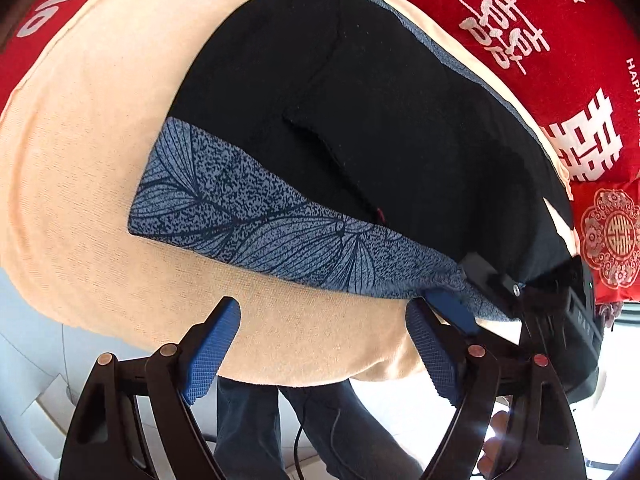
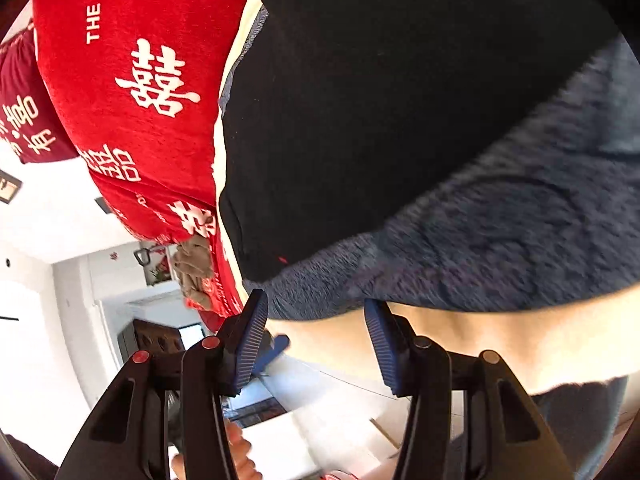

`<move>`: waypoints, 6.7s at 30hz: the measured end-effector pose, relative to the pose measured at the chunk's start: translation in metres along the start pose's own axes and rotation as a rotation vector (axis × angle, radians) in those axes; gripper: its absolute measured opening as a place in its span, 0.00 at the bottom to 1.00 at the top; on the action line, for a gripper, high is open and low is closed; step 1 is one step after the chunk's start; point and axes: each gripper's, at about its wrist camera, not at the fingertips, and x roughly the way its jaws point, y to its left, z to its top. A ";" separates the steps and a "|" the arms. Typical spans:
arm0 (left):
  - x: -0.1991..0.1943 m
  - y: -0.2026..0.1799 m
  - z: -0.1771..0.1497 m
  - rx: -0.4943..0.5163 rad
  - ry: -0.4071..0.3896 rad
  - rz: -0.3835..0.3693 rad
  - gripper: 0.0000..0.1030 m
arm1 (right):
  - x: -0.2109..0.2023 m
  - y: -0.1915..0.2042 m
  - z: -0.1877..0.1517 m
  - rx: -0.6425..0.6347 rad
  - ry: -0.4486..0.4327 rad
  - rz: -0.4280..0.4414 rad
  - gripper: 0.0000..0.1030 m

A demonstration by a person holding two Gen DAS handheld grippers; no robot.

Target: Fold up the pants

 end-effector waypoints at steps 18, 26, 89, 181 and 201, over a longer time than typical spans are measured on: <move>0.001 0.013 0.009 -0.086 -0.005 -0.066 0.83 | -0.026 -0.014 -0.020 -0.009 -0.039 -0.075 0.69; 0.009 0.010 0.009 -0.091 0.023 -0.131 0.83 | 0.004 -0.018 -0.001 0.091 -0.098 0.156 0.07; 0.032 -0.084 0.306 -0.028 -0.265 0.189 0.30 | -0.058 0.099 0.339 -0.272 0.047 -0.360 0.33; 0.098 -0.519 0.113 0.610 -0.045 -0.172 0.35 | -0.460 0.039 0.253 -0.314 -0.316 -0.210 0.13; 0.147 -0.357 0.184 0.211 -0.104 0.410 0.54 | -0.462 -0.050 0.331 -0.123 -0.313 -0.586 0.43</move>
